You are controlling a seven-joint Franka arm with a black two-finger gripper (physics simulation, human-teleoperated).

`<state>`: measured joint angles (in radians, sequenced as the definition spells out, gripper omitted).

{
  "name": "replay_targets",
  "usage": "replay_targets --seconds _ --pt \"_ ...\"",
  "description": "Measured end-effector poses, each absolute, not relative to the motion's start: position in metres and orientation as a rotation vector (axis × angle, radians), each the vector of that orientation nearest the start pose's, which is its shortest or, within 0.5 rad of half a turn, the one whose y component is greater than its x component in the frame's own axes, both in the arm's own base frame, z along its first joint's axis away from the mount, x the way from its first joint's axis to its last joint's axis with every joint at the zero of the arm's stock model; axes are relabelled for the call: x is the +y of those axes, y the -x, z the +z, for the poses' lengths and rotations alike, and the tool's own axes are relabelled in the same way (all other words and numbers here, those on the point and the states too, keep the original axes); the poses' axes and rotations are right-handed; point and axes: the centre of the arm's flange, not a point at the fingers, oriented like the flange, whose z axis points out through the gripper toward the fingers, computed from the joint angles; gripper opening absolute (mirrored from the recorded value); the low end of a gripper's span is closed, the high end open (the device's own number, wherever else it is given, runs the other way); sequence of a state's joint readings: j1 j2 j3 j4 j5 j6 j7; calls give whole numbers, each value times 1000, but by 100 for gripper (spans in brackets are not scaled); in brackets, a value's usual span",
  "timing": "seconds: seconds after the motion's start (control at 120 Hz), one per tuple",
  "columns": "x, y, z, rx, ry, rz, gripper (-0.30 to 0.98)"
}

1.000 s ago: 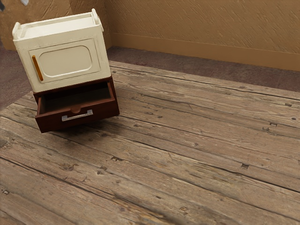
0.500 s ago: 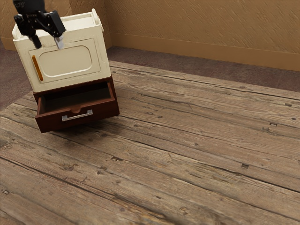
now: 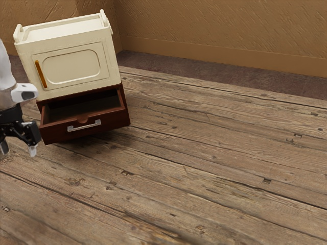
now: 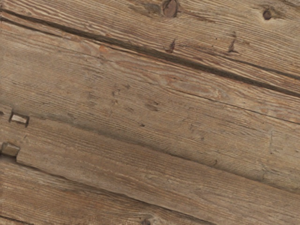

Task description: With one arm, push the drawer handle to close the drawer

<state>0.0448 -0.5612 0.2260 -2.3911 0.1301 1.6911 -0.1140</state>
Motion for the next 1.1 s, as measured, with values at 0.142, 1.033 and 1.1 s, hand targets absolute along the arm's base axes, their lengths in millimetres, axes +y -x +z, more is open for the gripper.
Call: replay_targets --seconds 0.142,1.033,1.1 --pt "131 -426 433 -632 3060 355 67" --pt "82 -501 413 -1118 2957 -275 41" --pt "86 -503 409 -1145 2938 -278 24"
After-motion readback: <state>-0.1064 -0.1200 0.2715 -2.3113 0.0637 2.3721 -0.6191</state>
